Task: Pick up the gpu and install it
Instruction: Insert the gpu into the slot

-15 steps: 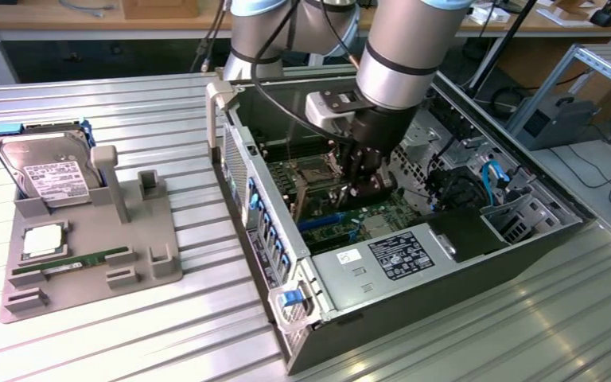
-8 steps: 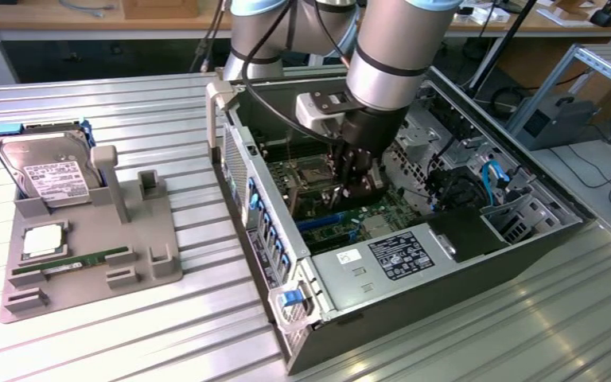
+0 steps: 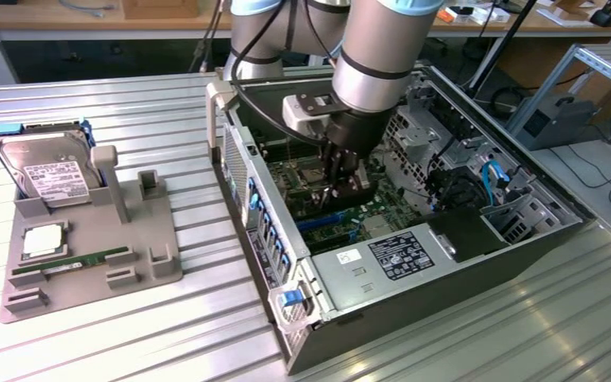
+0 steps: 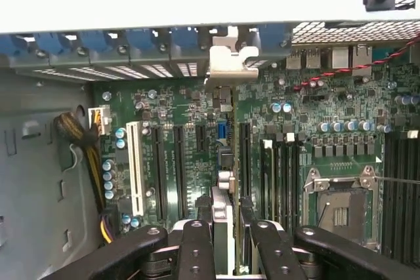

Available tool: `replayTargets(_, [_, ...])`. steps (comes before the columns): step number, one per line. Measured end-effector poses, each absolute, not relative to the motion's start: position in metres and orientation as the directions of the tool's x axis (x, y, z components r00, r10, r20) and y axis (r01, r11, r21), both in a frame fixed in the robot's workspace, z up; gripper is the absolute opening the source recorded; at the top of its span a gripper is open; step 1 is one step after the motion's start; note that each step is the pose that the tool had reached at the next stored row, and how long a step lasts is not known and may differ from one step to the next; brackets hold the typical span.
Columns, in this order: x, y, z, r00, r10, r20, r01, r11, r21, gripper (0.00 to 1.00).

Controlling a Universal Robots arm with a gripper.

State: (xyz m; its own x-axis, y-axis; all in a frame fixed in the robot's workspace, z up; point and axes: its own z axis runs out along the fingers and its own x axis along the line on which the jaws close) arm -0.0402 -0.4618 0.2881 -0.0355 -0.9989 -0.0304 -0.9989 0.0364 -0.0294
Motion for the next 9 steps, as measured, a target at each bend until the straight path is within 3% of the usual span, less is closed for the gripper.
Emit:
replayTargets(6, [-0.0492,-0.4589,0.281,-0.037,-0.999,-0.025,-0.999,0.037,-0.03,0.27])
replayTargets(9, [-0.0498,-0.4577,0.2801,-0.037,-0.999,0.017,-0.999,0.036,-0.031,0.27])
